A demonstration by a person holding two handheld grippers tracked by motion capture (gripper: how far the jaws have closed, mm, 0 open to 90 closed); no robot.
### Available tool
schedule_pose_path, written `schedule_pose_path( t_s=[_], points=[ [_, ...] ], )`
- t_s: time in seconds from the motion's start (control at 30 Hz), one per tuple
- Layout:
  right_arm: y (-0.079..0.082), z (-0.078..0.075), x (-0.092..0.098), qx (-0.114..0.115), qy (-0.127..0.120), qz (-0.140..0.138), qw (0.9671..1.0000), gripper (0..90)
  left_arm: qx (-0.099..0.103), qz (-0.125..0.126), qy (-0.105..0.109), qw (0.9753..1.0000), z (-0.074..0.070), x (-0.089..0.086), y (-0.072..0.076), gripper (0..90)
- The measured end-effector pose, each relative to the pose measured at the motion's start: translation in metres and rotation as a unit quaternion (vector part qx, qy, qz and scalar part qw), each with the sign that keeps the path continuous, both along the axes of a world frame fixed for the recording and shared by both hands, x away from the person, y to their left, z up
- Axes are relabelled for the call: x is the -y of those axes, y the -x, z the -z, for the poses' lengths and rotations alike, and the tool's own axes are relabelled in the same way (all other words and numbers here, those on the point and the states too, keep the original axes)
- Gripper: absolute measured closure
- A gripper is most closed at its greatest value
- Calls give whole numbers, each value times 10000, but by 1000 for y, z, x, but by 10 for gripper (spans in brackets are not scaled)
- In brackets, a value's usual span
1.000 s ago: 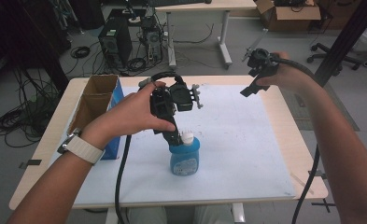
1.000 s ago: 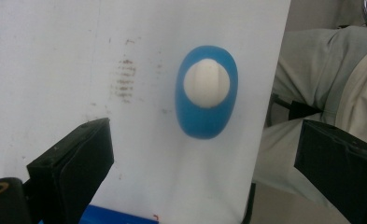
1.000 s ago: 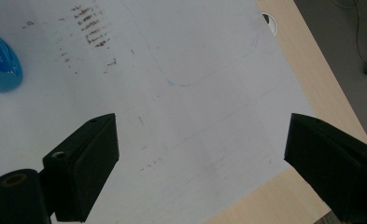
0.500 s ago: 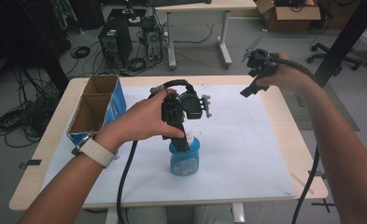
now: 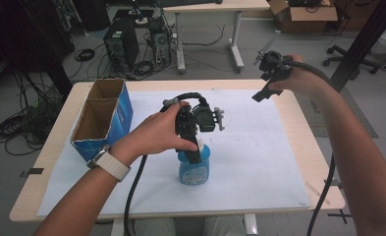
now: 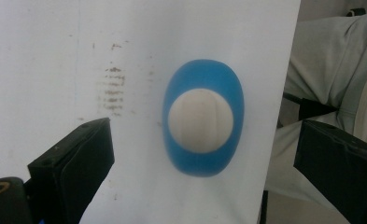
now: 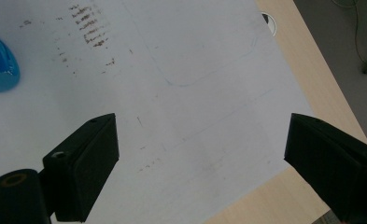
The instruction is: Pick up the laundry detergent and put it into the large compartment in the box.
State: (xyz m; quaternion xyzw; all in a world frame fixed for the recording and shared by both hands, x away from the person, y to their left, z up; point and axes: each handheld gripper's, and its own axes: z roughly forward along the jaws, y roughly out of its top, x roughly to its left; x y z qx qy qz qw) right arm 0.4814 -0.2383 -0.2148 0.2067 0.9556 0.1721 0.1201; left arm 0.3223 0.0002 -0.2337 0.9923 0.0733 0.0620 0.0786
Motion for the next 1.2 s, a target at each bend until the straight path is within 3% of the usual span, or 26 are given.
schedule_pose_path(
  t_s=[0.33,0.77,0.97,1.1,1.2],
  points=[
    [0,1,1,-1,17,12,10000,99,-1,64,-94,9999,21,4,-4,55],
    [-1,3,-3,-33,47,-10,10000,99,-50,65,-69,9999,43,4,-7,67],
    [-2,3,-2,-27,46,-14,10000,99,-75,69,-86,9999,47,4,-8,76],
    [-2,3,-2,-22,49,-18,10000,99,10,160,-109,9998,47,4,-10,100],
    [-1,3,-2,-37,54,8,10000,99,-87,113,-97,9999,48,4,-9,115]
  ],
)
